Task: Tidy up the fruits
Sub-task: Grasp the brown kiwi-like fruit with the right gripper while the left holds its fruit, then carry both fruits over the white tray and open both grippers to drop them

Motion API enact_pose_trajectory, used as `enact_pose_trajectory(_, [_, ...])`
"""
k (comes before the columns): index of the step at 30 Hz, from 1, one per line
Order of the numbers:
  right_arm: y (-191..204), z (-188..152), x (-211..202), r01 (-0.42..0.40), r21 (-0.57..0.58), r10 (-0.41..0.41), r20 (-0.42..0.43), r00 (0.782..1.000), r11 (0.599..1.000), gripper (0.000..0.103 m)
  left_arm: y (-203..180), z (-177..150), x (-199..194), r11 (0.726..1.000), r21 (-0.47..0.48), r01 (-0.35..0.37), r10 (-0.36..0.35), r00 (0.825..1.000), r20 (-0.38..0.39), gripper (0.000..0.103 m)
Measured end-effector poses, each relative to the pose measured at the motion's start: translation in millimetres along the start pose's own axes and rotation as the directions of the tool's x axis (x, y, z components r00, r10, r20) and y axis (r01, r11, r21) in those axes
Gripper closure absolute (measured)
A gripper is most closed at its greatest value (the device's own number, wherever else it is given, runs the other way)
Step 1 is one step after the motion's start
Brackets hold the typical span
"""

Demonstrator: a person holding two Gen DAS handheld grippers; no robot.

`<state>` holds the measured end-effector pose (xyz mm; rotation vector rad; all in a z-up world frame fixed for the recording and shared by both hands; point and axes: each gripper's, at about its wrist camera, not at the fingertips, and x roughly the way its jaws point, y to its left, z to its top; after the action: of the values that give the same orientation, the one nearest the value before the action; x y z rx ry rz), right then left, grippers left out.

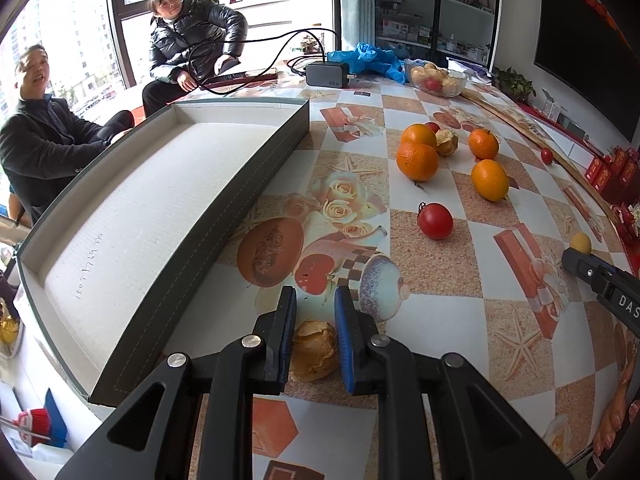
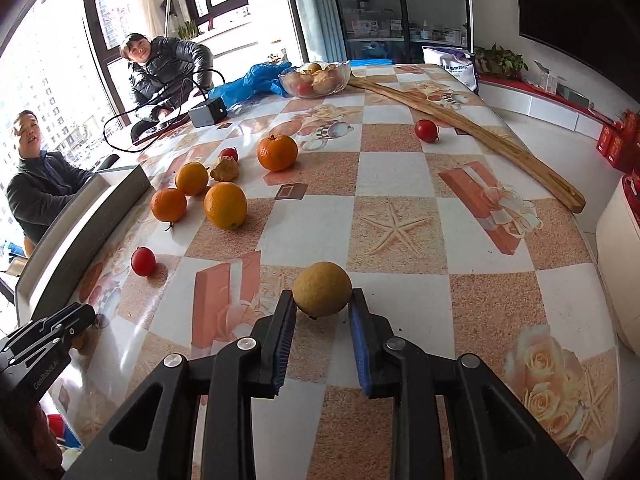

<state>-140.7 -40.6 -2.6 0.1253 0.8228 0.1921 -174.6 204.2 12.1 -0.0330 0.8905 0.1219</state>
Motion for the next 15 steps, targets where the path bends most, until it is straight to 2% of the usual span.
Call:
enact_pose_trajectory(8, [0,-1,0,0.010,-0.012,-0.010,-0.004,1.000,1.000,0.075,-1,2,0,1.000,0.003,0.002,-0.002,1.000,-0.011,0.081])
enact_pose_trajectory(12, [3,6,2,0.010,-0.027,-0.011,-0.045,0.999,1.000,0.075,4,8,-8,0.997,-0.030,0.073,-0.074,0.997,-0.031,0.082])
enact_pose_trajectory(15, [14,19,-4,-0.036,-0.025,0.035,-0.060,0.998,0.999,0.075,12,15,-21,0.994,-0.045,0.097,-0.097,0.995,-0.005,0.082])
